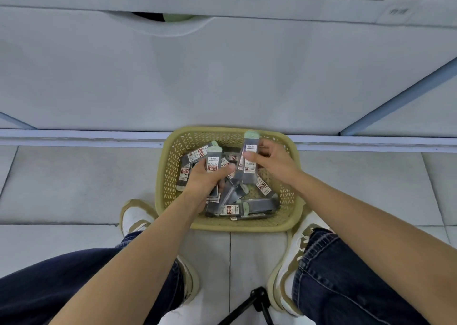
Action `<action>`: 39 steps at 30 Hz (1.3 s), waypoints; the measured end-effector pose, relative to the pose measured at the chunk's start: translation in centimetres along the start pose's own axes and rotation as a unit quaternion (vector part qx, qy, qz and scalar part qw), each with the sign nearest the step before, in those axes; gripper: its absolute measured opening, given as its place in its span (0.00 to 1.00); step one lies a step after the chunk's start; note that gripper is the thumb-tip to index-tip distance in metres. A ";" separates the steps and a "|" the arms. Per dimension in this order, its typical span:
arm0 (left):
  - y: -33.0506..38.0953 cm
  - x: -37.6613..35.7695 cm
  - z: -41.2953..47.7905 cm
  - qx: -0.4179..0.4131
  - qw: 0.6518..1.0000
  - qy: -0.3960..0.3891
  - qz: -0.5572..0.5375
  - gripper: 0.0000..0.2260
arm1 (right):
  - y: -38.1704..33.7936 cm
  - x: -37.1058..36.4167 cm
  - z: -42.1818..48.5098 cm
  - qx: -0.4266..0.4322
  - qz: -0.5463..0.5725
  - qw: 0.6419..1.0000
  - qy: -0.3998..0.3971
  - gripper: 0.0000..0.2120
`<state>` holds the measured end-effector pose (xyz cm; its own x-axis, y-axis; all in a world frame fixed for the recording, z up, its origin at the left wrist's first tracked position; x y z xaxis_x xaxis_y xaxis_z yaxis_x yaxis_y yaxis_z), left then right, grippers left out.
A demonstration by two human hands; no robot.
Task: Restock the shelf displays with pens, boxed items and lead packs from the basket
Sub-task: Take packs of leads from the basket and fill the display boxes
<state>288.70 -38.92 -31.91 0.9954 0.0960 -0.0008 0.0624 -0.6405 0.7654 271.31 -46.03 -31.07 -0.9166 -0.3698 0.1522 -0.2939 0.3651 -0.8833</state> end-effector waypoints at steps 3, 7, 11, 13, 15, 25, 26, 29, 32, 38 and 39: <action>4.0 -1.4 -1.7 -0.058 0.998 -0.017 0.023 0.14 | -3.7 -0.1 -1.4 0.041 0.010 0.999 0.001 0.16; 9.8 -2.0 -4.8 -0.140 0.988 0.002 0.057 0.10 | -10.4 1.0 -3.8 0.119 0.047 0.992 0.000 0.20; 15.1 -2.8 -8.3 -0.199 0.976 0.006 0.091 0.10 | -17.7 3.4 -7.0 0.193 0.025 0.981 0.013 0.18; 17.7 -3.6 -10.1 -0.223 0.968 -0.003 0.112 0.10 | -20.7 4.5 -8.7 0.215 0.000 0.977 0.001 0.14; 20.5 -4.8 -12.0 -0.248 0.960 -0.027 0.131 0.09 | -23.6 6.0 -10.5 0.231 -0.030 0.972 -0.001 0.12; 35.1 -9.1 -21.5 -0.364 0.918 -0.069 0.144 0.10 | -39.5 16.8 -21.4 0.414 -0.022 0.901 0.129 0.06; 36.2 -9.3 -22.0 -0.359 0.921 -0.066 0.139 0.09 | -41.0 18.1 -22.5 0.432 -0.014 0.889 0.154 0.06; 39.0 -10.1 -23.1 -0.334 0.936 -0.088 0.059 0.07 | -45.2 21.8 -25.6 0.482 0.006 0.847 0.226 0.05; 41.8 -11.3 -24.5 -0.359 0.927 -0.110 0.012 0.06 | -48.4 24.9 -27.3 0.507 0.018 0.815 0.280 0.06; 46.6 -12.6 -26.5 -0.439 0.890 -0.125 -0.006 0.07 | -51.8 28.6 -26.2 0.519 0.014 0.775 0.360 0.04; 47.1 -12.8 -26.5 -0.446 0.887 -0.122 -0.003 0.08 | -52.1 28.9 -25.5 0.514 0.010 0.779 0.358 0.04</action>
<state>276.99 -50.11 21.26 0.9882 -0.1400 -0.0619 0.0929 0.2273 0.9694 253.24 -53.95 30.60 -0.9425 0.3338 0.0172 -0.2431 -0.6493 -0.7206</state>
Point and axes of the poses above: each hand's wrist, its own z-axis towards the middle knuckle, its own x-axis out of the back of the hand, y = z × x, the point moved 7 cm from there along z, towards the middle knuckle, and after that the axes turned 5 degrees about z, right-handed, at the moved point
